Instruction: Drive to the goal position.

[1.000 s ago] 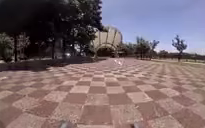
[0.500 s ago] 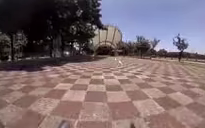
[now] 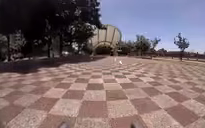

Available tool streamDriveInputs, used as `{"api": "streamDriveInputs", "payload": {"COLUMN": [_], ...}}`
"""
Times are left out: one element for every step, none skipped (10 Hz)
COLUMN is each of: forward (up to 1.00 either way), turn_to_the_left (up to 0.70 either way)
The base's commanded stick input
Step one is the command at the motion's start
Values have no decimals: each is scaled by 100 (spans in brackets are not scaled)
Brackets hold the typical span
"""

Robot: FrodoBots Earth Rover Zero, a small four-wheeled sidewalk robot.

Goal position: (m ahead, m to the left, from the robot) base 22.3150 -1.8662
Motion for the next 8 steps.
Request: {"api": "streamDriveInputs", "payload": {"forward": [70,70,70,70,70,70,70,70], "turn_to_the_left": [0,0,0,0,0,0,0,0]}}
